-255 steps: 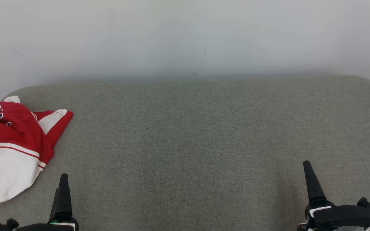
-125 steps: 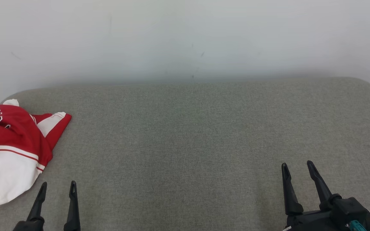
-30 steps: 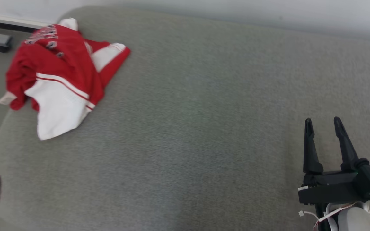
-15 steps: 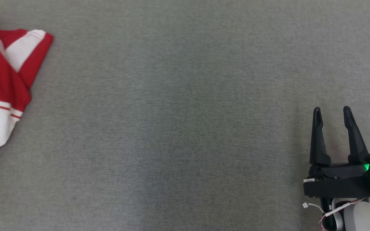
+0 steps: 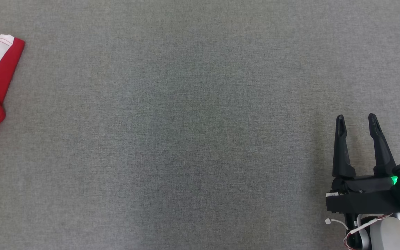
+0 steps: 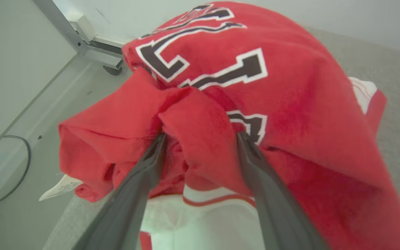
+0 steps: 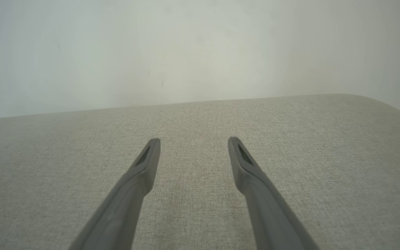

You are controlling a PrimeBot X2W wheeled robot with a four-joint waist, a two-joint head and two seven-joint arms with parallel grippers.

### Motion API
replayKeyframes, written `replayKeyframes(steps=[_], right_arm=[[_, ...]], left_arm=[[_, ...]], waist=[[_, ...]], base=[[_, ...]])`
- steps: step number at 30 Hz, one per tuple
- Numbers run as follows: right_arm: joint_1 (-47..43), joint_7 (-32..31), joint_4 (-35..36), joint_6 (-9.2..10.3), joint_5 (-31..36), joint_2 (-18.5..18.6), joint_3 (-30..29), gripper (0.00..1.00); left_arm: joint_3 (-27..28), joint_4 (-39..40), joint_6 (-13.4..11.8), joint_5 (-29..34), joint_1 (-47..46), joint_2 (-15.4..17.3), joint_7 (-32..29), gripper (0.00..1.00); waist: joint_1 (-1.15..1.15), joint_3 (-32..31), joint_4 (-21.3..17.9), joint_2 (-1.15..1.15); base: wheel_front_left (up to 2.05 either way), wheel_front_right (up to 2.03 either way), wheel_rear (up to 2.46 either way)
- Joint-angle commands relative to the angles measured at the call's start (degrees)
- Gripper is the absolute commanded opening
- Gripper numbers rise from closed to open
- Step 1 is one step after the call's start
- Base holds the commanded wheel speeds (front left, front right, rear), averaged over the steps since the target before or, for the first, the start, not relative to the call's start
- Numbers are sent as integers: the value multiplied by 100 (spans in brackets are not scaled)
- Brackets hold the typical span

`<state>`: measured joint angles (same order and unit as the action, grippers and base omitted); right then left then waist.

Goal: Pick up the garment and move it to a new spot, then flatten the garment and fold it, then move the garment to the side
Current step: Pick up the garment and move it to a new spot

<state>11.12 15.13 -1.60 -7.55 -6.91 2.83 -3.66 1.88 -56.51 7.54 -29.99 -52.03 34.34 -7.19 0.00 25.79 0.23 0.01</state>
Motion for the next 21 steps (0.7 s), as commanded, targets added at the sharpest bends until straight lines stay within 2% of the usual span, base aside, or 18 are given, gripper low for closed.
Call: replayKeyframes(steps=[1, 2, 3, 4, 9, 16, 21], right_arm=[[9, 3, -8, 12, -12, 9, -4, 100], [14, 3, -2, 12, 1, 9, -4, 100], [18, 3, 2, 12, 12, 9, -10, 100], [16, 3, 2, 12, 22, 9, -19, 100], [-61, 4, -13, 12, 43, 9, -50, 100], [-186, 3, -94, 12, -75, 10, -43, 100], [-264, 3, -206, 12, -202, 10, -7, 100]], left_arm=[[-77, -79, -12, -28, -11, -45, 2, 100], [-95, -139, -12, -73, -12, -37, 51, 100], [-129, -185, -12, -87, -17, -44, 87, 33], [-174, -177, -12, -66, -28, -38, 225, 0], [-301, -104, -12, 21, -140, 53, 807, 0], [-580, 421, -11, 42, -486, 263, 1735, 0], [-781, 1032, -11, 145, -815, 387, 2025, 0]], waist=[[0, -21, -16, -1], [0, -28, -21, -1], [0, -39, -23, -1], [0, -57, -21, -1], [0, -201, 45, -1], [0, -618, 253, -1], [0, -934, 286, -1]], base=[[0, 0, 0], [0, 0, 0], [0, 0, 0], [0, 0, 0], [0, 0, 0], [0, 0, 0], [0, 0, 0]])
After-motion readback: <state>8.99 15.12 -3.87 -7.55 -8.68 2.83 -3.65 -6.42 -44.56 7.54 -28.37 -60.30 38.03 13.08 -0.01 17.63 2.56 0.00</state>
